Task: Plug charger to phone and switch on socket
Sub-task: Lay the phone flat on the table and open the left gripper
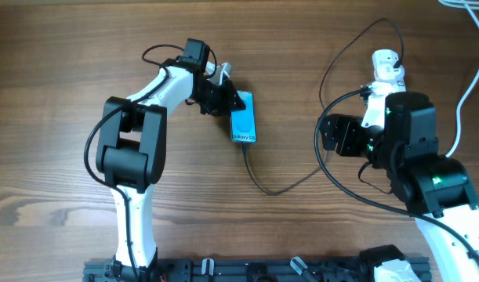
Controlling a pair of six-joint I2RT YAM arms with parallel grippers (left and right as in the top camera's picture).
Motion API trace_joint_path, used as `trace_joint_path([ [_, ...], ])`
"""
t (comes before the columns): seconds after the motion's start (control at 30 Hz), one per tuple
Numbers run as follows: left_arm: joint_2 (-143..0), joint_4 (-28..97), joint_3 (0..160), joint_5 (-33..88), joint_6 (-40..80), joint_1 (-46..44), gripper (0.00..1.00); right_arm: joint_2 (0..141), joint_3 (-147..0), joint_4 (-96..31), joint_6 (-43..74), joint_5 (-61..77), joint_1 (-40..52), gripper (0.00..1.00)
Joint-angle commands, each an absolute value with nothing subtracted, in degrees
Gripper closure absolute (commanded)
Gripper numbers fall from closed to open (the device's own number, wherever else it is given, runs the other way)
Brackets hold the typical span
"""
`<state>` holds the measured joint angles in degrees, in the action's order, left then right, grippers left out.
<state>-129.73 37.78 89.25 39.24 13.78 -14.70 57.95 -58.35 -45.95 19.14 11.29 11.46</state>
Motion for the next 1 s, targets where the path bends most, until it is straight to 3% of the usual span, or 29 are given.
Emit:
trace_joint_path([
  [0.0, -134.7, 38.8, 86.3, 27.3, 12.2, -15.7, 0.73, 58.3, -58.8, -46.2, 18.1, 10.1, 11.6, 0.19],
  [0.4, -134.7, 41.9, 86.3, 23.5, 12.4, -15.6, 0.73, 62.8, -58.8, -46.3, 18.2, 10.1, 11.6, 0.19],
  [0.73, -134.7, 38.1, 86.3, 38.3, 10.7, -15.6, 0.69, 64.9, -58.8, -46.5, 18.0, 9.8, 11.6, 0.19],
  [0.97, -134.7, 38.2, 86.3, 38.4, 10.7, -15.3, 0.69, 65.4, -58.8, -46.6, 18.0, 9.8, 11.6, 0.19],
])
